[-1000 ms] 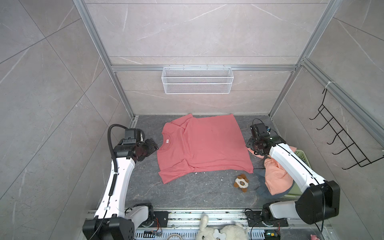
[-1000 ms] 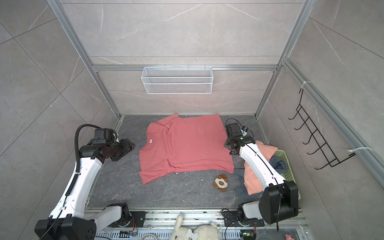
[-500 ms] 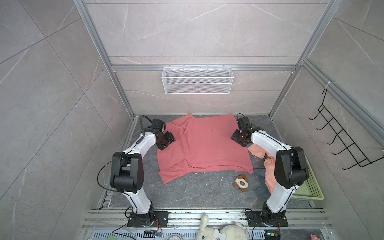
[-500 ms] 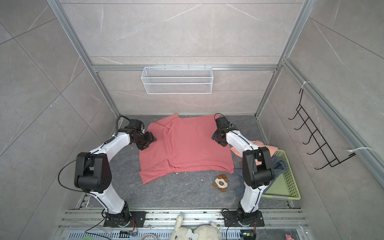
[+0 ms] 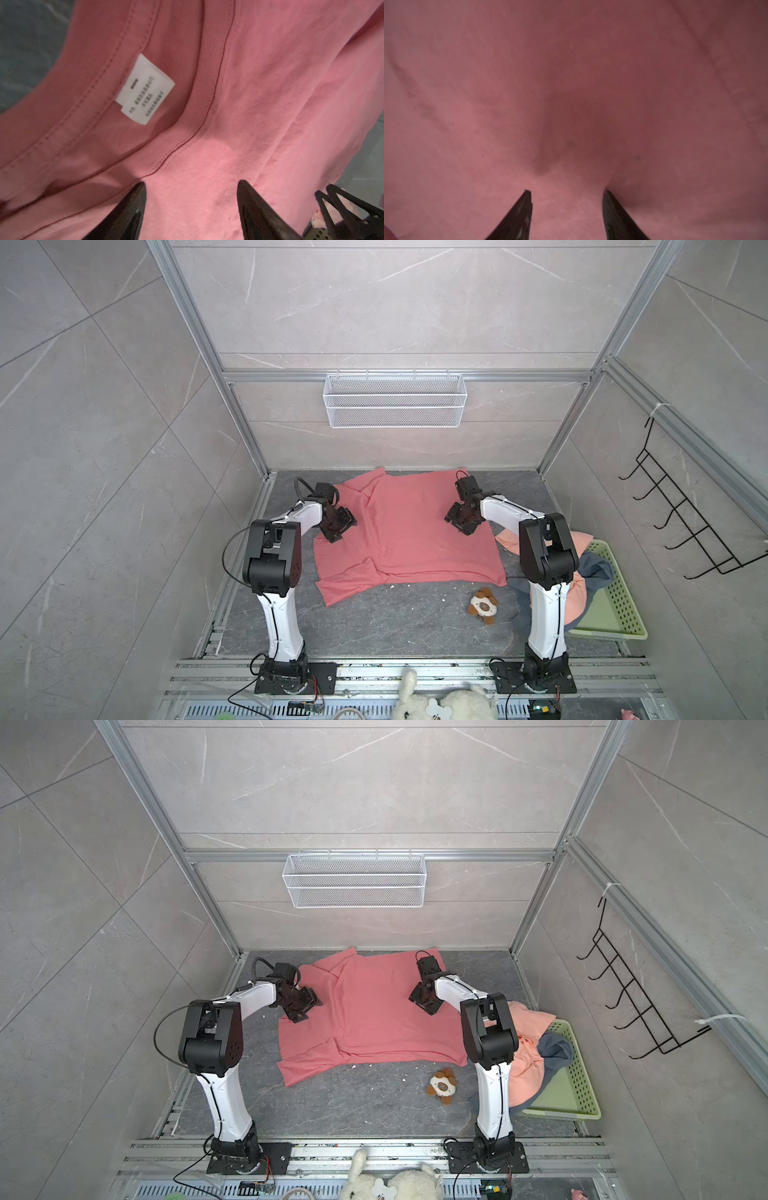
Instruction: Fold and stack the t-shirts
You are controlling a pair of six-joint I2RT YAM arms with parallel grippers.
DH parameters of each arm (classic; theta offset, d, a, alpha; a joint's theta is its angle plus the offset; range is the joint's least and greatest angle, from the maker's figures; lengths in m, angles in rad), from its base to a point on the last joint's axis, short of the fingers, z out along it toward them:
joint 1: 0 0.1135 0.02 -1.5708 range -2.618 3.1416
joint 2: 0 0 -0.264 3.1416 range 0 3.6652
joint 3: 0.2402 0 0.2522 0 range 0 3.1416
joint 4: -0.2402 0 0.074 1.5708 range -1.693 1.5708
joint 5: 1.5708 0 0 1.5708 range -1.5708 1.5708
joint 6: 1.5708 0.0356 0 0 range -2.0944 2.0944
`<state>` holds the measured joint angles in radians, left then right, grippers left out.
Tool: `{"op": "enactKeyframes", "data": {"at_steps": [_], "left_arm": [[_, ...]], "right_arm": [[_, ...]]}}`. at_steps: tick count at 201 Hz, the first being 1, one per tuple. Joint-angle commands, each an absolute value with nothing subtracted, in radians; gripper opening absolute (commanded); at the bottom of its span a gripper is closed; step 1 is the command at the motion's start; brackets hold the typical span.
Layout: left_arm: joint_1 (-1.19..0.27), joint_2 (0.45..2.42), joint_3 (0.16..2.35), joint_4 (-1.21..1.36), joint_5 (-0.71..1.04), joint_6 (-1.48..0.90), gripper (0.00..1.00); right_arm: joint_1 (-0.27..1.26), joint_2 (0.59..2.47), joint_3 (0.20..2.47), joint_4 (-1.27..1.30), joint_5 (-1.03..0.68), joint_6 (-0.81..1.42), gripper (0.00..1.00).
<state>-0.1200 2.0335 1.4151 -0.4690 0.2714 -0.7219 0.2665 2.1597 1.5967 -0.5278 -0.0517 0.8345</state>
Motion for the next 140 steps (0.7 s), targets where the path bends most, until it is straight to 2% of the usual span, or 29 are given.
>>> {"op": "enactKeyframes", "data": {"at_steps": [1, 59, 92, 114, 140], "left_arm": [[-0.073, 2.120, 1.504, -0.487, 0.232, -0.696, 0.72], [0.010, 2.282, 1.756, -0.560, 0.264, -0.664, 0.72], [0.030, 2.238, 1.780, -0.538, 0.316, -0.638, 0.72], [0.031, 2.176, 1.779, -0.519, 0.343, -0.611, 0.72], [0.029, 2.109, 1.764, -0.509, 0.362, -0.597, 0.72]], "right_arm": [[0.275, 2.282, 1.692, -0.582, -0.094, 0.840, 0.56], [0.285, 2.555, 2.180, -0.731, -0.161, 0.812, 0.55], [0.313, 2.502, 2.314, -0.795, -0.116, 0.711, 0.56], [0.341, 2.366, 2.263, -0.877, -0.035, 0.685, 0.58], [0.389, 2.115, 1.925, -0.757, -0.058, 0.729, 0.60]]}}
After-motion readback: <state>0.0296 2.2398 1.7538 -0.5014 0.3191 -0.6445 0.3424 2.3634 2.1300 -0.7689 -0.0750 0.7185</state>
